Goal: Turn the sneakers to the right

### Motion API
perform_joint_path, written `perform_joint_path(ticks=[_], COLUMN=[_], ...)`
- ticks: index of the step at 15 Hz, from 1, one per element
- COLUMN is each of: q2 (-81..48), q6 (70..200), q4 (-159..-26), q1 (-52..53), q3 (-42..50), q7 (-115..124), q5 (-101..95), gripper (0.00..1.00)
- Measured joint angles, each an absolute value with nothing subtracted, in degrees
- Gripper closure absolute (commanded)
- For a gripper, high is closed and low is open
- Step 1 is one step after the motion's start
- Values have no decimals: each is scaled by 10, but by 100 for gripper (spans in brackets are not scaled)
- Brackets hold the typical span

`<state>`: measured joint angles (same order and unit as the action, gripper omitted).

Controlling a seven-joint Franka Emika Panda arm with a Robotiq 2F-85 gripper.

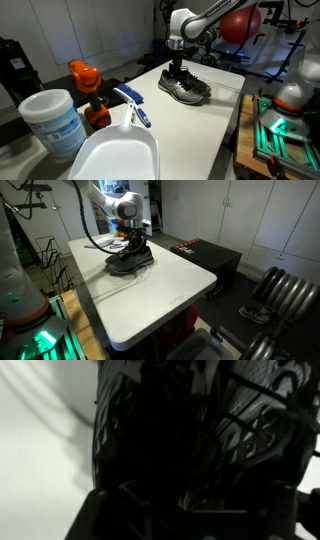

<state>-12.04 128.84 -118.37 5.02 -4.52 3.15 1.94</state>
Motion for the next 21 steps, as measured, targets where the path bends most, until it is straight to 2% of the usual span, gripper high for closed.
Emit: perform_joint_path(ticks=[3,8,9,16,21], q2=[-124,-124,-124,-117,-64], q6=[1288,1286,1283,1277,1230], q4=[-1184,-1182,-1181,-1180,-1176], q1=[50,48,48,44,44], q3=[-45,-45,-45,-44,-49], q7=[23,17,13,-67,-202], q5=[19,16,16,7,-16], gripper=[64,96,94,94,94])
